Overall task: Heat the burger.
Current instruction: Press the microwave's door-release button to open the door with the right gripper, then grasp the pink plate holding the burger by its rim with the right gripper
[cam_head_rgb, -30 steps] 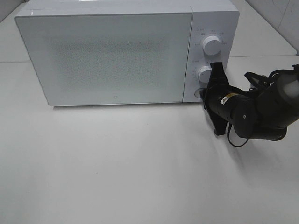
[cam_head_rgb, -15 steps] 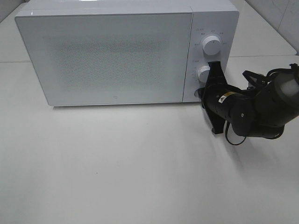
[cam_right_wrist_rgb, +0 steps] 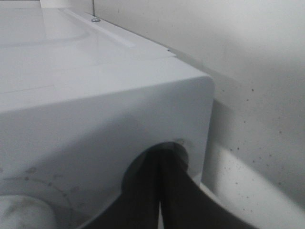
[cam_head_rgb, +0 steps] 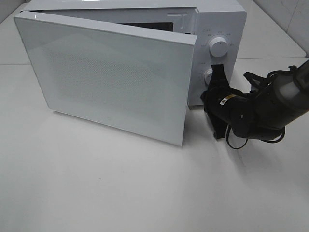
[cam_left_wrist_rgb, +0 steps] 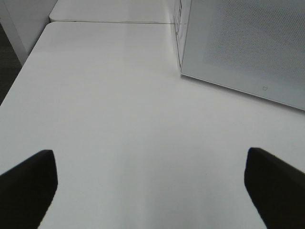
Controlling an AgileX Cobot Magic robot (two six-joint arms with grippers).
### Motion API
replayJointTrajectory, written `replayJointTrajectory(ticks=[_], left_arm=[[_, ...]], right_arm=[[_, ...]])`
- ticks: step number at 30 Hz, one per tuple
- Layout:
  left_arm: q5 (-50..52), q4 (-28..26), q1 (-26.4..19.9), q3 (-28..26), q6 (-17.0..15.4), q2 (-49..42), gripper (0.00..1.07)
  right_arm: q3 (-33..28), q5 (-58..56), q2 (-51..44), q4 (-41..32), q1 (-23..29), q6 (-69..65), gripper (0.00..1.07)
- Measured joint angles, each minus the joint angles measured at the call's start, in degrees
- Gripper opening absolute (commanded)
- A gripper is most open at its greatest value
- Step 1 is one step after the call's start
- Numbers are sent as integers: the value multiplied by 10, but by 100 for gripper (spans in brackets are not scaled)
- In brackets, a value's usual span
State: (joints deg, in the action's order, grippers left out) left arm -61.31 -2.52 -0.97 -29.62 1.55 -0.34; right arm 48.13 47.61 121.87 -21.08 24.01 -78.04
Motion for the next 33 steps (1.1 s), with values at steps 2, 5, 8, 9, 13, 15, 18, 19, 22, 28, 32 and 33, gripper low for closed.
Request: replayJointTrajectory(ticks=[2,5,8,9,13,15,18,19,22,28,32,33], left_arm=[[0,0,0,0,0,0,100],[0,0,0,0,0,0,100],[0,0,0,0,0,0,100],[0,0,0,0,0,0,100],[0,0,0,0,0,0,100],[0,0,0,0,0,0,100],[0,0,0,0,0,0,100],[0,0,0,0,0,0,100],[0,0,0,0,0,0,100],[0,0,0,0,0,0,100],[0,0,0,0,0,0,100],[0,0,0,0,0,0,100]], right_arm=[[0,0,0,0,0,0,0],[-1,2,0,0,0,1,0],[-3,3,0,2,0,1,0],[-7,5,0,6,0,1,0],[-14,3,-10,9,-3,1,0],[-18,-1,-15,17,-5,1,0],[-26,-11,-26,41,-9,1,0],[-34,-21,-36,56,-11,1,0],[-41,-30,-46,74,-14,1,0],[-66,-60,-70,119,-15,-1,0],[-91,-113,-97,164,-15,-1,0],[-91,-113,-97,164,-15,-1,0]])
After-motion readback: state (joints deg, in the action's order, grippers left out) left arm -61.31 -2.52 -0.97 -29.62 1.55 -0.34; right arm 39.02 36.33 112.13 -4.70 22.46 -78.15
